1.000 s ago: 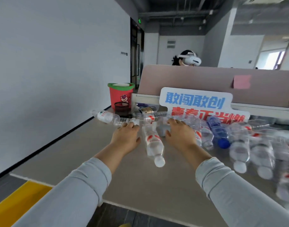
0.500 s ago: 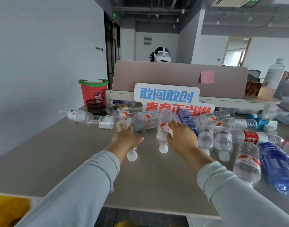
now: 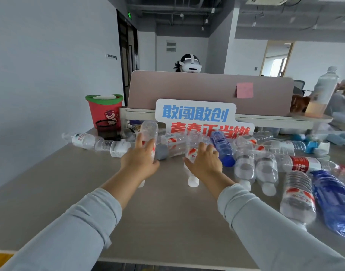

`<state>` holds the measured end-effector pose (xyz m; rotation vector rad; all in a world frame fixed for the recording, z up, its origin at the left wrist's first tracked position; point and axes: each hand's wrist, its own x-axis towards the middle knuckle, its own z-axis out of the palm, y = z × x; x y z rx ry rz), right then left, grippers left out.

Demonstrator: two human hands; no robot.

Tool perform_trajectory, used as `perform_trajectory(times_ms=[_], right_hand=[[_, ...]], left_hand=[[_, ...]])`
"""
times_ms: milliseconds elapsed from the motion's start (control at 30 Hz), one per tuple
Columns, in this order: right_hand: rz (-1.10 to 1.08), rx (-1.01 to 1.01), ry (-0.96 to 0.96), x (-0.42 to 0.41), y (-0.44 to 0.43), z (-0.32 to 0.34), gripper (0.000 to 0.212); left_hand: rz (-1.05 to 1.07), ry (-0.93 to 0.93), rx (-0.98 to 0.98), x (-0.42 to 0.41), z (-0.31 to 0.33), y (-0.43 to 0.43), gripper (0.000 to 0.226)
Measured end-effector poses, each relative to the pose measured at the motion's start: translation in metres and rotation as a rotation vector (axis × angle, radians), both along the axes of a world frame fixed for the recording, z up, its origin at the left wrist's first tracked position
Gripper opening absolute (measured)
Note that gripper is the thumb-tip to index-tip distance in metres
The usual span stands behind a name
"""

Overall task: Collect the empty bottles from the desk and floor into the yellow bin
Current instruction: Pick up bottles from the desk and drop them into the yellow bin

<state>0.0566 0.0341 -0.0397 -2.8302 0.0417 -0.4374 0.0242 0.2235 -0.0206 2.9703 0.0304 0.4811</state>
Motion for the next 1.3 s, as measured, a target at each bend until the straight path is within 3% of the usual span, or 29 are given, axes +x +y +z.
perform_trajectory(times_ms=[100,200,367,500,633,867,1100,1300], right_hand=[[-0.045,0.112,0.104,0.01,0.005,-0.007,0.086],[-0.053,0.187,0.134,0.012,0.012,-0.013,0.081],[-0.039,0.195,-0.039,0.005,0.032,-0.003,0.072],[0.175,0.253,-0.205,-0.002,0.074,0.015,0.074],[0.411,0.228,-0.211,-0.008,0.144,0.018,0.063],[0.746,0.159,-0.162,-0.027,0.279,-0.001,0.063],[0.982,0.108,-0.111,-0.054,0.397,-0.018,0.061],[1.06,0.003,-0.109,-0.061,0.482,-0.028,0.057]], left_hand=[[-0.006,-0.019,0.012,-0.002,-0.004,0.013,0.06],[-0.004,-0.026,0.026,-0.005,-0.01,0.029,0.059],[0.004,-0.074,0.011,-0.013,-0.009,0.057,0.058],[0.047,-0.102,0.008,-0.027,-0.002,0.088,0.057],[0.209,-0.091,-0.014,-0.051,0.002,0.145,0.061],[0.519,-0.055,-0.104,-0.117,-0.004,0.257,0.068],[0.78,-0.065,-0.102,-0.179,-0.012,0.334,0.061],[0.893,-0.036,-0.09,-0.216,-0.028,0.389,0.066]])
